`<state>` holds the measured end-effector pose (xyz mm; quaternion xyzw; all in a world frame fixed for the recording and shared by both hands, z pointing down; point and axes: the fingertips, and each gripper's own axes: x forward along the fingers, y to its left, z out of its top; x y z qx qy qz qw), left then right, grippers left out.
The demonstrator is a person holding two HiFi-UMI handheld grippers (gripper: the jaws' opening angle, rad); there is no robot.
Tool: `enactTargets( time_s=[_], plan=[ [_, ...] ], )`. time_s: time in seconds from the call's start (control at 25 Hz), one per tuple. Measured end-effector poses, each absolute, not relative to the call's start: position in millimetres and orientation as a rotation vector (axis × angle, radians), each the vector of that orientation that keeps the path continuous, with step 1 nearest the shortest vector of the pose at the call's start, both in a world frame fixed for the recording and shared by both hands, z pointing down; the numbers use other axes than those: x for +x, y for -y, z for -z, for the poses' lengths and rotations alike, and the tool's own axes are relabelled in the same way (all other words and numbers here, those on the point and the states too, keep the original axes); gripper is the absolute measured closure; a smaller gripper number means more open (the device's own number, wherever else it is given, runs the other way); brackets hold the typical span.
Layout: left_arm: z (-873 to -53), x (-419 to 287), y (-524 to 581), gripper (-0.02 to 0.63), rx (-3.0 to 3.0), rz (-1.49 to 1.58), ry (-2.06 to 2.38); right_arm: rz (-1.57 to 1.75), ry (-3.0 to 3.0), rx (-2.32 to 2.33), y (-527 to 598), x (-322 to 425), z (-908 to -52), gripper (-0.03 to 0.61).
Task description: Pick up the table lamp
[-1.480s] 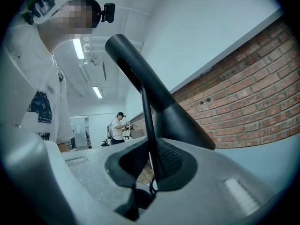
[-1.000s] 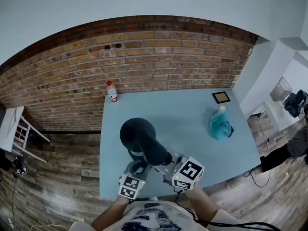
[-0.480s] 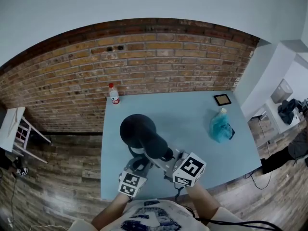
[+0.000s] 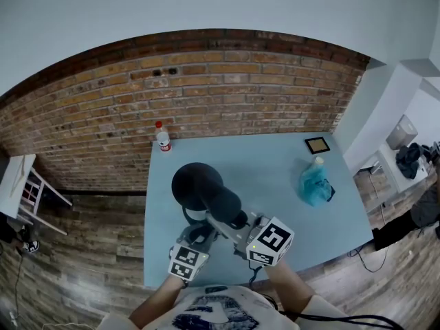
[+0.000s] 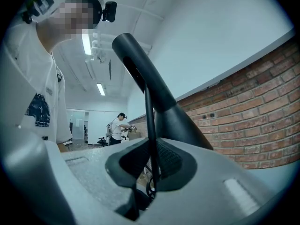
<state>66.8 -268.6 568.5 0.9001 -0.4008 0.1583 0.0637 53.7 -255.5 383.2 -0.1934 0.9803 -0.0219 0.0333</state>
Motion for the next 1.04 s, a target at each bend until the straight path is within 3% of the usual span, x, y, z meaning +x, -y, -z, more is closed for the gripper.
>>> enactTargets(
  time_s=[1.04],
  plan=[
    [-574, 60, 287, 0.575, 2.71, -0.489, 1.201, 0.069, -3.021, -0.602, 274, 46, -386, 0.541]
  ],
)
